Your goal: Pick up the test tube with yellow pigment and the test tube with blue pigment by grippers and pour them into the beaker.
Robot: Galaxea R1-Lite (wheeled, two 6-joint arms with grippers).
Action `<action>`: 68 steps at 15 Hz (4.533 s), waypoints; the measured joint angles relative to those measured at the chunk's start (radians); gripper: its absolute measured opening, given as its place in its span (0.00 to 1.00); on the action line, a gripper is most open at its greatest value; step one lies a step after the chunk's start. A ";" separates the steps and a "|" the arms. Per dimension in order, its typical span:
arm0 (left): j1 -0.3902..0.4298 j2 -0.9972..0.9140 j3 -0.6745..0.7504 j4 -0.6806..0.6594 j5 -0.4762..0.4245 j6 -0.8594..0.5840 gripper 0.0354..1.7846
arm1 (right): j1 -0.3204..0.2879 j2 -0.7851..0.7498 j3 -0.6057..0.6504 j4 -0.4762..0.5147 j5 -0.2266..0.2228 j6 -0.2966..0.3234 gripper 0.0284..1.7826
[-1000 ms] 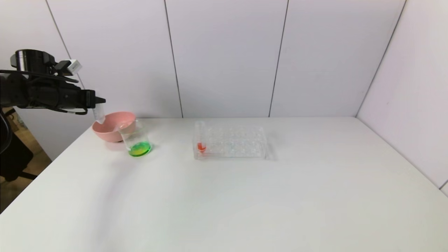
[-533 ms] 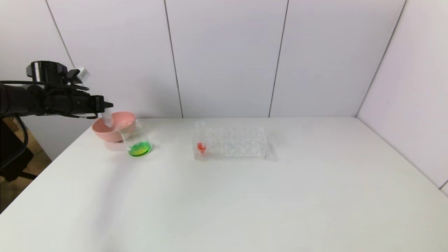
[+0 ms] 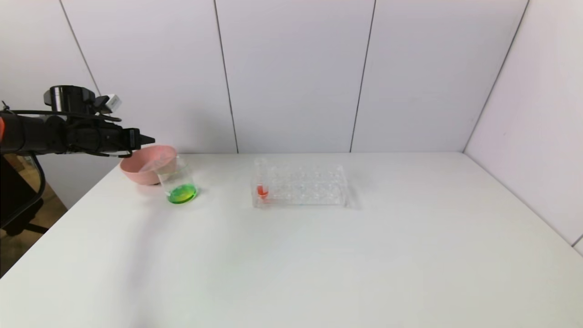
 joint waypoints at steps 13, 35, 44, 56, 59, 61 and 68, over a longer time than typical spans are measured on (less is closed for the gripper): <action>0.008 -0.393 0.122 -0.013 -0.030 -0.013 0.99 | 0.000 0.000 0.000 0.000 0.000 0.000 0.96; -0.228 -2.040 1.162 0.515 0.324 0.063 0.99 | 0.000 0.000 0.000 0.000 0.000 0.000 0.96; -0.249 -2.189 1.731 -0.031 0.384 -0.024 0.99 | 0.000 0.000 0.000 0.000 0.000 0.000 0.96; -0.248 -2.194 1.733 0.016 0.373 -0.094 0.99 | 0.000 0.000 0.000 0.000 0.000 0.001 0.96; -0.248 -2.194 1.733 0.016 0.374 -0.094 0.99 | 0.000 0.000 0.000 0.001 0.000 0.002 0.96; -0.248 -2.194 1.733 0.016 0.373 -0.094 0.99 | 0.000 0.000 0.000 0.000 0.000 0.002 0.96; -0.248 -2.194 1.733 0.016 0.374 -0.094 0.99 | 0.000 0.000 0.000 0.000 0.000 0.001 0.96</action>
